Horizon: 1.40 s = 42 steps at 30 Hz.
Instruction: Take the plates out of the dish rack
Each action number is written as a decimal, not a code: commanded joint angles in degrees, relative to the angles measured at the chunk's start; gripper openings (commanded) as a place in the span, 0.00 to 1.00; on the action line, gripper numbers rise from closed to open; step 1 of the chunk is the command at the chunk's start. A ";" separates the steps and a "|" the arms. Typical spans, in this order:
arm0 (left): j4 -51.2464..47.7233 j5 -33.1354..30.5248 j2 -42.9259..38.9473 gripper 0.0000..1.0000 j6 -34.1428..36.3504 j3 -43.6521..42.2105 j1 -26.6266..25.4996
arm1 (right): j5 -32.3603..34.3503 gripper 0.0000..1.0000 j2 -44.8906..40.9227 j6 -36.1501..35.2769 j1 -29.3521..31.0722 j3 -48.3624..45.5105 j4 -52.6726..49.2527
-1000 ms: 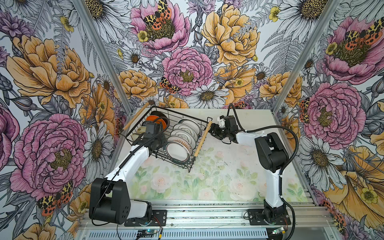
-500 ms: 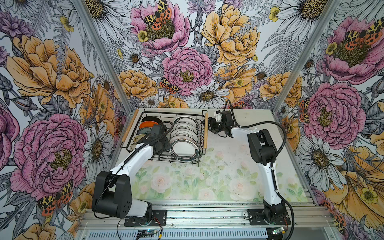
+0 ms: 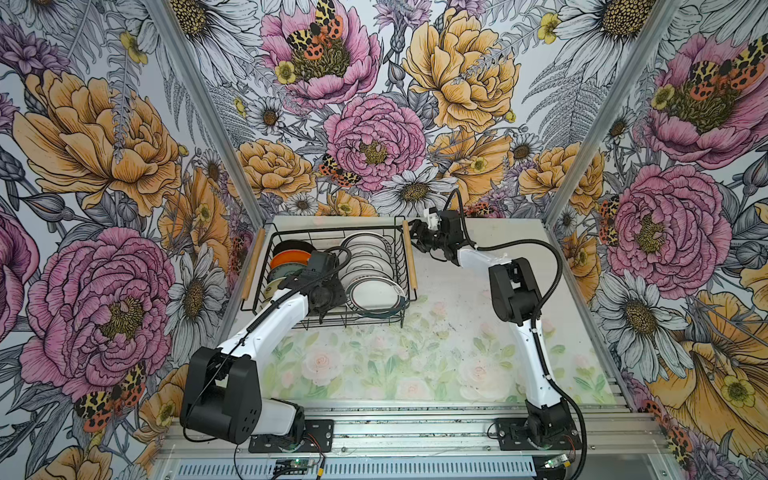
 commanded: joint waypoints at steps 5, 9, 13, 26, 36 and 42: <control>-7.54 2.54 -1.26 0.46 0.00 -2.08 0.98 | 1.47 0.82 -4.29 -4.09 -0.57 -1.84 -0.07; -8.58 1.56 -2.80 0.48 0.79 -2.26 2.43 | 2.13 0.82 -6.67 -5.79 -0.66 -5.03 -0.81; -10.35 0.49 -4.75 0.49 2.45 -1.78 5.36 | 3.61 0.82 -10.25 -7.85 -0.75 -10.41 -1.49; -11.41 0.40 -6.03 0.50 4.99 0.23 7.38 | 11.85 0.83 -29.79 -14.17 -0.84 -39.31 -3.26; -12.06 0.21 -7.78 0.50 7.30 0.63 7.49 | 15.92 0.83 -45.69 -15.44 2.83 -60.61 -4.90; -12.20 -0.41 -9.92 0.50 7.66 1.25 7.03 | 19.30 0.81 -56.88 -16.09 10.66 -67.75 -10.66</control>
